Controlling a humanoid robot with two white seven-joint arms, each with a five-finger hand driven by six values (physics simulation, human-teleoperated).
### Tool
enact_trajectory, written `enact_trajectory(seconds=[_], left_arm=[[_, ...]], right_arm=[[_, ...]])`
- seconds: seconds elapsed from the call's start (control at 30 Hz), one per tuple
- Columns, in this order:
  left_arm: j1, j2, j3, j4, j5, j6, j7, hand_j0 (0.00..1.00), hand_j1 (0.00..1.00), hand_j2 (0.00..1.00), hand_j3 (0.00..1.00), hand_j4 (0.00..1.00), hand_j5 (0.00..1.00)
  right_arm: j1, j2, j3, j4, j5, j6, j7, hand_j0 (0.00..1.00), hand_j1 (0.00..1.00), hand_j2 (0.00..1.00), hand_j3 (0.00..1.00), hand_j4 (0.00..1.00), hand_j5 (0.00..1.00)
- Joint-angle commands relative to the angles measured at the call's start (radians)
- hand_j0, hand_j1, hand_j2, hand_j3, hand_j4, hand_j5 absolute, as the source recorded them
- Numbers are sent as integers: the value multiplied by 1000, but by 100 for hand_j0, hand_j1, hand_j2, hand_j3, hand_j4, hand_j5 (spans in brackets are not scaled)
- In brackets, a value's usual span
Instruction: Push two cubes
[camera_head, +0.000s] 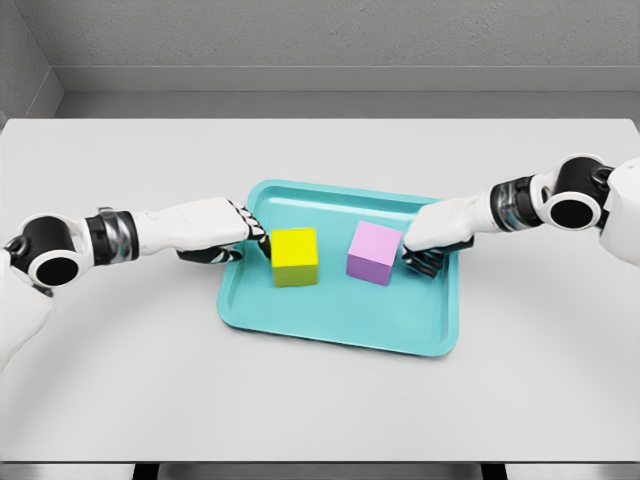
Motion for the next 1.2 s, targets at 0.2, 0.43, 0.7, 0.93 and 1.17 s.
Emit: enact_trajectory(seconds=[0.2,0.43,0.7,0.93,1.17], left_arm=[[-12,-16,1,58,5,2,0,60,60,60,60,60,60],[-15,-65,0,66,5,2,0,60,60,60,60,60,60],[-23,-78,-20,66,4,2,0,60,60,60,60,60,60],[-21,-42,-11,63,16,2,0,60,60,60,60,60,60],[-8,24,-11,-33,68,2,0,60,60,60,60,60,60]], right_arm=[[-2,44,8,67,-3,1,0,14,14,14,14,14,14],[-8,65,9,87,-3,1,0,14,14,14,14,14,14],[-15,84,14,86,-3,1,0,14,14,14,14,14,14],[-17,82,20,110,-3,-2,0,14,14,14,14,14,14],[-48,84,20,170,-3,-3,0,14,14,14,14,14,14]])
